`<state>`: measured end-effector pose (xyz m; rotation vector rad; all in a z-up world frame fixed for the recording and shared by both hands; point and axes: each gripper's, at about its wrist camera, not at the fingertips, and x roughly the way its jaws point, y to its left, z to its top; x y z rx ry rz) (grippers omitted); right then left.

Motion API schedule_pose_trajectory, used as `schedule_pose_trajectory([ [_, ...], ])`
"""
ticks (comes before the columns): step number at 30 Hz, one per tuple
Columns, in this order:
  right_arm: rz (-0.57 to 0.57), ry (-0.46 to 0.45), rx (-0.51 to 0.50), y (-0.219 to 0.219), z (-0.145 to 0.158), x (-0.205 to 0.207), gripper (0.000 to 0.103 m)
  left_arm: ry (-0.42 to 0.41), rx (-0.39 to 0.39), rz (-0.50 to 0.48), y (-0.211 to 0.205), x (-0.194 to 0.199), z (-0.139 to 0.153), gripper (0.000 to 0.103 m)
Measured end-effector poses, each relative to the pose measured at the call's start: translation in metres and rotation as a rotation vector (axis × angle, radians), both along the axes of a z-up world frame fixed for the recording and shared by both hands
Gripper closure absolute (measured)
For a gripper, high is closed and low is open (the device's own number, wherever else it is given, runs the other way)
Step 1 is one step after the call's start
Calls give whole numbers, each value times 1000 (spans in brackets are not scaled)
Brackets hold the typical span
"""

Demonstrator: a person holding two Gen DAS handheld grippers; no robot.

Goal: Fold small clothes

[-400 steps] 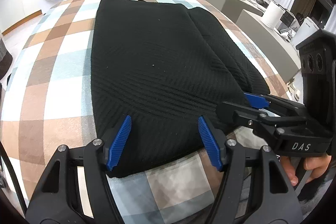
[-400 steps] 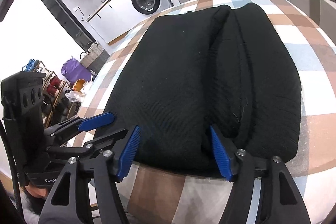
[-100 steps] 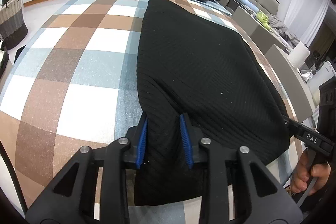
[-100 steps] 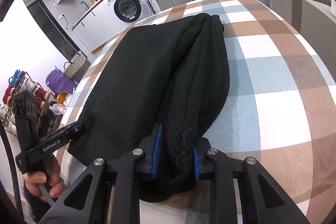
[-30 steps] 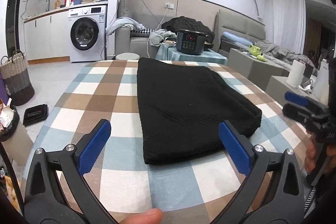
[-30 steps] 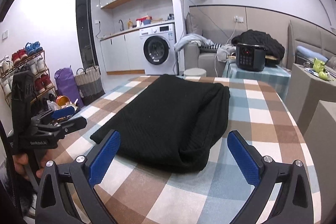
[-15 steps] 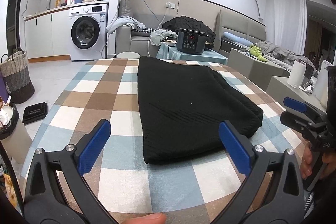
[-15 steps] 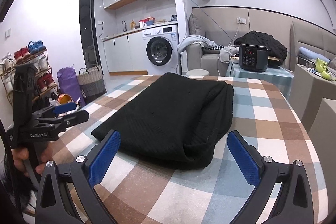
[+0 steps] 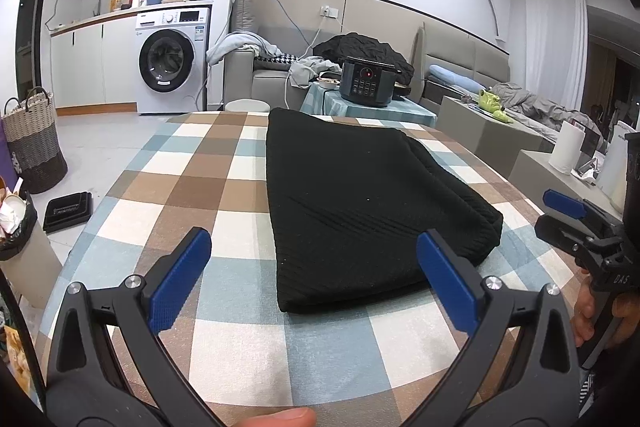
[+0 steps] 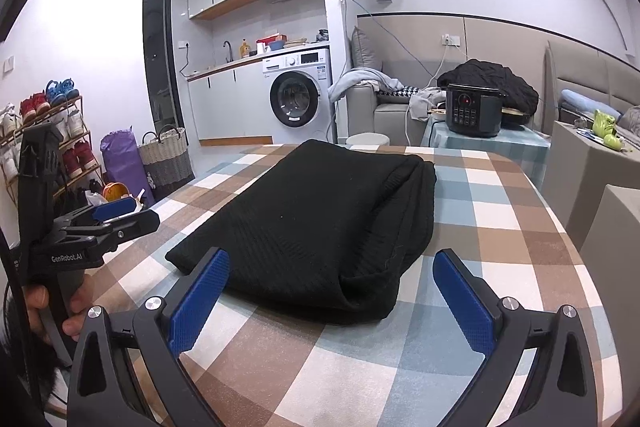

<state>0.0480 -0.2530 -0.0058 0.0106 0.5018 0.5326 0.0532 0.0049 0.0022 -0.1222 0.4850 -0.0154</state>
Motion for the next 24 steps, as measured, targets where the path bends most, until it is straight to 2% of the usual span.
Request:
schedule_pose_trajectory([
  [24, -6, 9, 11, -2, -1, 1, 0, 2, -1, 2, 3, 0, -1, 1],
])
